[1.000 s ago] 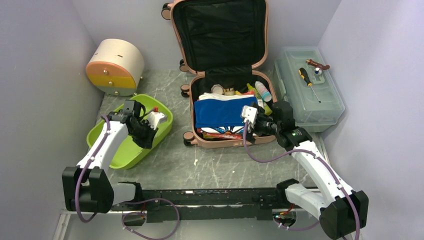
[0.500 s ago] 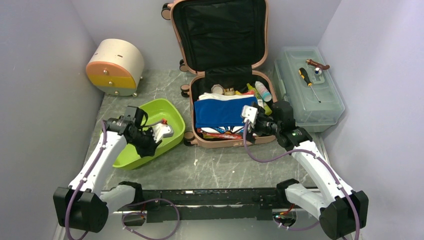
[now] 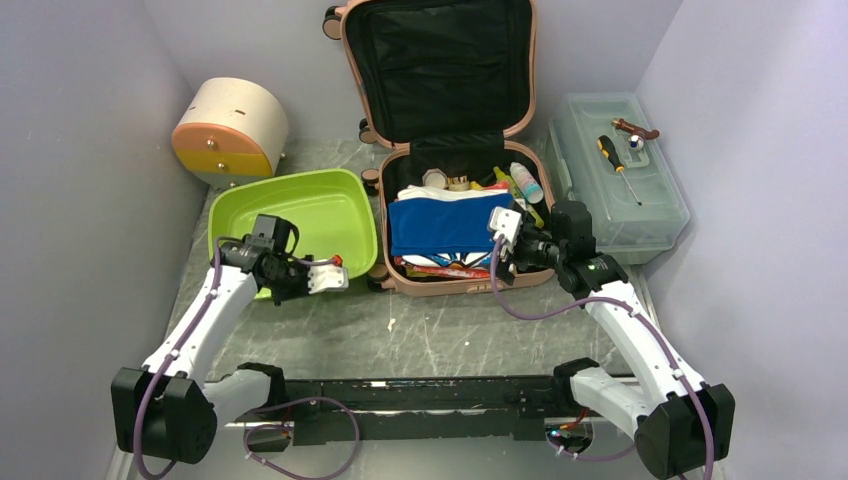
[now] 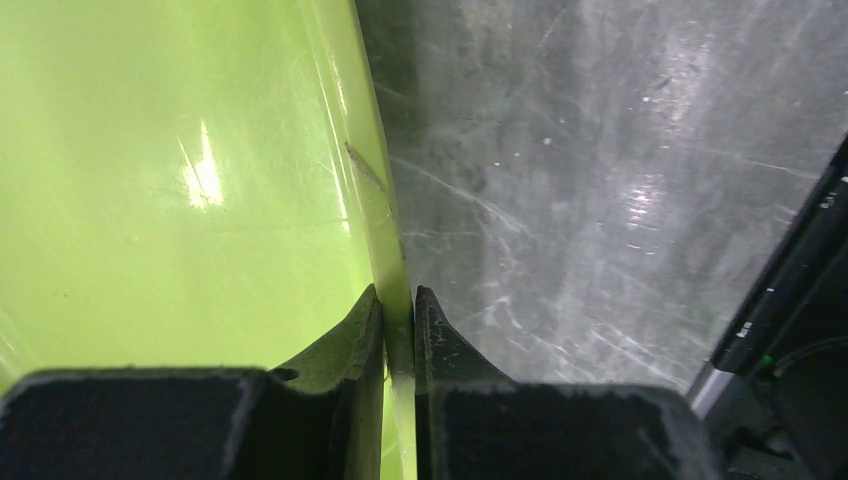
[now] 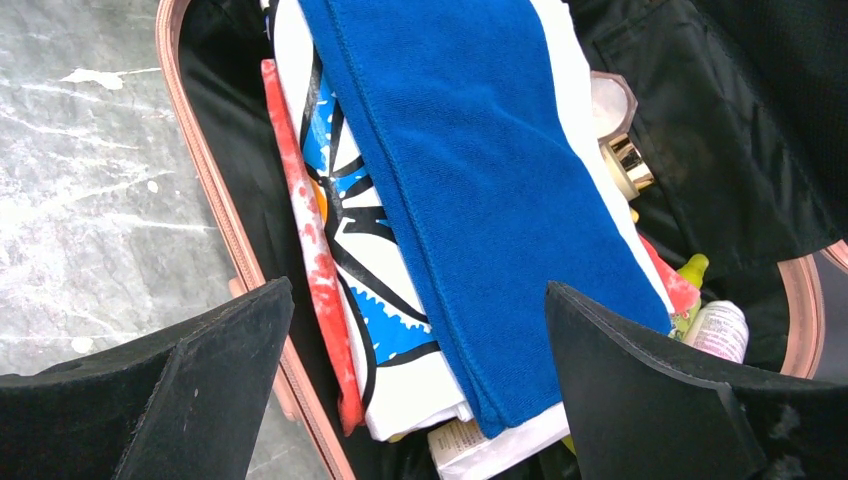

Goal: Open, take out, and arrange the luggage
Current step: Place the bin at the center of the board, then pick up the clothes from the opened luggage.

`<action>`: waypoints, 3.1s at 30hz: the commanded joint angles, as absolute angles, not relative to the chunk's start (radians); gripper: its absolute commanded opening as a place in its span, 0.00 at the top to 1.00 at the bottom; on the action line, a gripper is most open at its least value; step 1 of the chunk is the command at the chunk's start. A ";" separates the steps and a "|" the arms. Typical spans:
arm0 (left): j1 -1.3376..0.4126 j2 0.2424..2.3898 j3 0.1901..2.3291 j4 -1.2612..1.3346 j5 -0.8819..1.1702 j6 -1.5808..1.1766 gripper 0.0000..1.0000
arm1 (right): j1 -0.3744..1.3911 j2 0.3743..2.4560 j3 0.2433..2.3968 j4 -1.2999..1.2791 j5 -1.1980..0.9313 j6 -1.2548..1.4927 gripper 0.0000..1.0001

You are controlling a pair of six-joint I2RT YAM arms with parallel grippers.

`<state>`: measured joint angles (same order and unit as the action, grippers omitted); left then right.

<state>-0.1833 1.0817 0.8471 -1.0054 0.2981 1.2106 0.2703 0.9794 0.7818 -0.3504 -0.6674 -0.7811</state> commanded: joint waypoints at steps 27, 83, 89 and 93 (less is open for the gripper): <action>-0.229 1.154 0.841 -0.713 0.181 1.440 0.28 | 0.263 0.979 0.786 -0.342 -0.707 -0.781 0.00; -0.152 1.502 1.532 -0.724 0.413 0.169 0.00 | 0.839 1.567 1.008 0.098 -0.287 -0.923 0.09; -0.150 1.472 1.478 -0.681 0.395 0.138 0.01 | 0.880 1.612 1.004 0.136 -0.187 -0.955 0.07; -0.150 1.481 1.469 -0.672 0.380 0.115 0.00 | 0.898 1.636 0.996 0.178 -0.088 -0.978 0.08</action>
<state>-0.1520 1.5154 1.4715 -0.7235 0.3939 0.1688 0.8768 1.6146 1.0061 0.0940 -0.2012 -0.9466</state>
